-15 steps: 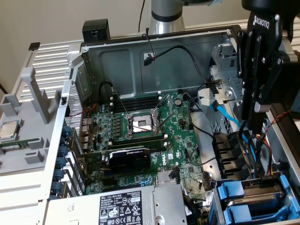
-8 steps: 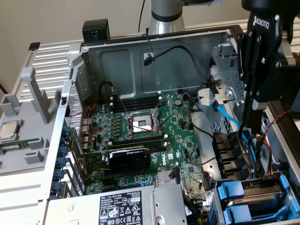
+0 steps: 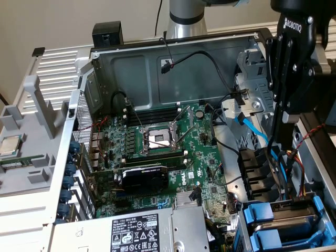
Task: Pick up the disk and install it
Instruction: 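Insert the second disk wire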
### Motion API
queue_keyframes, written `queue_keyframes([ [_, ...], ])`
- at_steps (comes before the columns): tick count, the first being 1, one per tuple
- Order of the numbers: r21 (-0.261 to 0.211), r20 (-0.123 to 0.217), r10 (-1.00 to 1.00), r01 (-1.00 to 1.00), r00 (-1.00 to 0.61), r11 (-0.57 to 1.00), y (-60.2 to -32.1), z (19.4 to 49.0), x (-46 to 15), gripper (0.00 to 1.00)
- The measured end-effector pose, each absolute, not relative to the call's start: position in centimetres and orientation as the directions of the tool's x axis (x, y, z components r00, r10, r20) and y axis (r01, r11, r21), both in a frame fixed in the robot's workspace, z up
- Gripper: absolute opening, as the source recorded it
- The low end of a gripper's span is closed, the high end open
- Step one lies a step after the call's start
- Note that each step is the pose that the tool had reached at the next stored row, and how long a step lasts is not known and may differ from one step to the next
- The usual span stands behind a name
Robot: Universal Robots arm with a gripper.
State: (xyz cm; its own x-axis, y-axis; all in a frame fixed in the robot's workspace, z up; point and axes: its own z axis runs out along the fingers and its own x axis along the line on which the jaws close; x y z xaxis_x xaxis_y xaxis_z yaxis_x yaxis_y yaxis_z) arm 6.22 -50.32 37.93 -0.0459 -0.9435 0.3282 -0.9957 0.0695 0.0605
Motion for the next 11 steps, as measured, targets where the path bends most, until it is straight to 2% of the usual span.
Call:
queue_keyframes([
  [11, 0.055, 0.318, -0.947, -0.996, -0.048, 0.069, -50.49, 38.11, 5.84, 0.17],
])
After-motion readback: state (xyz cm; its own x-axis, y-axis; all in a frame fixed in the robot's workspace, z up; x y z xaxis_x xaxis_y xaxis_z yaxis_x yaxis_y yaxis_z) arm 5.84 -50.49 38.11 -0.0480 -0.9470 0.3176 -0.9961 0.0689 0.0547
